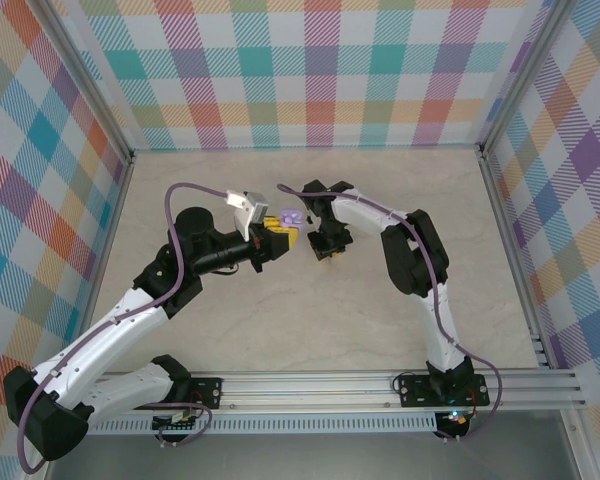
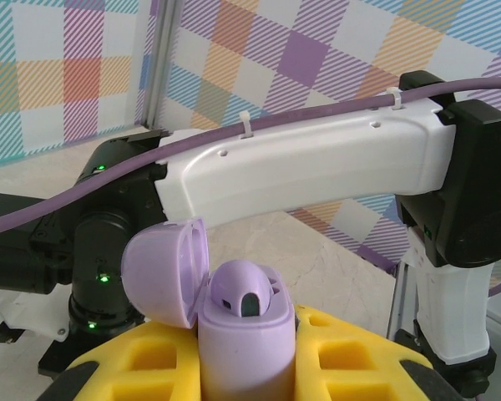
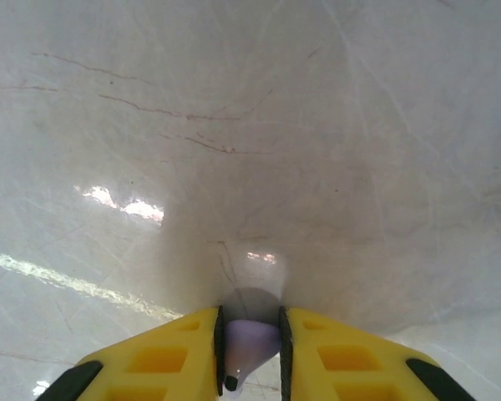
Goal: Insert the wireless bluetooth earbuds into the charging case
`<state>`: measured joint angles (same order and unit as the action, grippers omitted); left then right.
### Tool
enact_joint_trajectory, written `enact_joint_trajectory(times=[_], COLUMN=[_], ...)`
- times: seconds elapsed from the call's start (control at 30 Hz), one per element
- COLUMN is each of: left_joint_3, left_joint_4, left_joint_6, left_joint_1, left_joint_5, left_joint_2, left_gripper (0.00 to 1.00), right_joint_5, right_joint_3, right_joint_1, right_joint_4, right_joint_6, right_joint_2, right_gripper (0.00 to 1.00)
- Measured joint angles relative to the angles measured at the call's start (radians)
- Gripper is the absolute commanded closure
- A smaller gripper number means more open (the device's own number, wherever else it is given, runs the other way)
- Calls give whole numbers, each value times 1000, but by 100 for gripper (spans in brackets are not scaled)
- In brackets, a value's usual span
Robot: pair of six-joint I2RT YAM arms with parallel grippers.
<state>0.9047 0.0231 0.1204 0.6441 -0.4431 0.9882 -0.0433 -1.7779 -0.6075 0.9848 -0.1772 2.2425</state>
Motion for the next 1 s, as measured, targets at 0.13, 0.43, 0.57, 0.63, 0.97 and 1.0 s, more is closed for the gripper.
enact_joint_trajectory(times=[0.13,0.43,0.57,0.63,0.97,1.0], left_joint_3=[0,-11,-29,-39,-124,-130], left_joint_4=[-3,-19,-20,-19,59,77], left_joint_6=[37,150,192,209,231,230], left_joint_1=[1,-30,-62,-79,-96,-96], left_joint_5=[54,142,138,129,72,60], left_joint_2=[14,134,190,220,275,277], left_gripper=[81,79,79,79,79,79], right_joint_5=[69,242,307,336,463,480], right_joint_3=[79,297,384,425,508,509], right_joint_1=[33,156,186,193,200,200], right_joint_4=[-66,-215,-286,-322,-454,-465], right_joint_6=[-26,-94,-119,-132,-183,-186], right_joint_2=[-46,-196,-289,-343,-594,-617], right_gripper=[77,77,77,77,75,75])
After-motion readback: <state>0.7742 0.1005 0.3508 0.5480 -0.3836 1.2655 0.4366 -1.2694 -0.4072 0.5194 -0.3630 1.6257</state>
